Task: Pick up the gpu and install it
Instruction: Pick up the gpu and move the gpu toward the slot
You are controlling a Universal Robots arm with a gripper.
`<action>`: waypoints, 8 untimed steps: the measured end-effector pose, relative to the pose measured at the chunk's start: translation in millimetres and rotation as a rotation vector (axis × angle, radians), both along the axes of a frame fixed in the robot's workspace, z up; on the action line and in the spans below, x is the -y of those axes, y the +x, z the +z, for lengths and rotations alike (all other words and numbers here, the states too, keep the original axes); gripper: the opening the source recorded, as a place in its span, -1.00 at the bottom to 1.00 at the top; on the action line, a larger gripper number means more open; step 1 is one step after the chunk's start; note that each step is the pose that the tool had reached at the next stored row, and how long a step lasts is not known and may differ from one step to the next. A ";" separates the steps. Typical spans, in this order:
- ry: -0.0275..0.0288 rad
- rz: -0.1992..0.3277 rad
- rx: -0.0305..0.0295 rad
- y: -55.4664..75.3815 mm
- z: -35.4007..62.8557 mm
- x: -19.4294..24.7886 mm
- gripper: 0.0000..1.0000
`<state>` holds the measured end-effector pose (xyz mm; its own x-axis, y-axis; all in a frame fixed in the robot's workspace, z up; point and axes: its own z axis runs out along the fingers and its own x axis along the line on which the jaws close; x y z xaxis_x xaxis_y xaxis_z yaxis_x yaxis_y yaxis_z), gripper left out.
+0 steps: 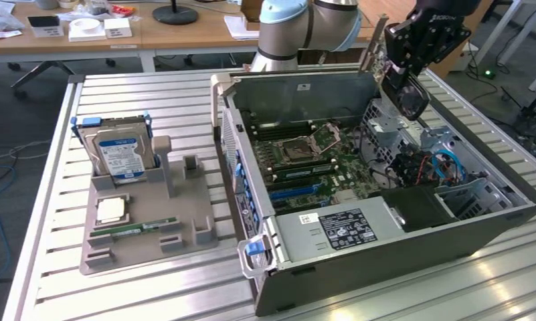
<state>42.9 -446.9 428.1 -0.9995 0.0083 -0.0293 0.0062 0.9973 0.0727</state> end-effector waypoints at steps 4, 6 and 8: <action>-0.0001 0.000 0.0000 0.1 0.1 0.1 -0.47; 0.0000 0.000 0.0000 0.2 0.0 0.1 -0.47; 0.0001 0.000 0.0000 1.8 -0.1 0.1 -0.47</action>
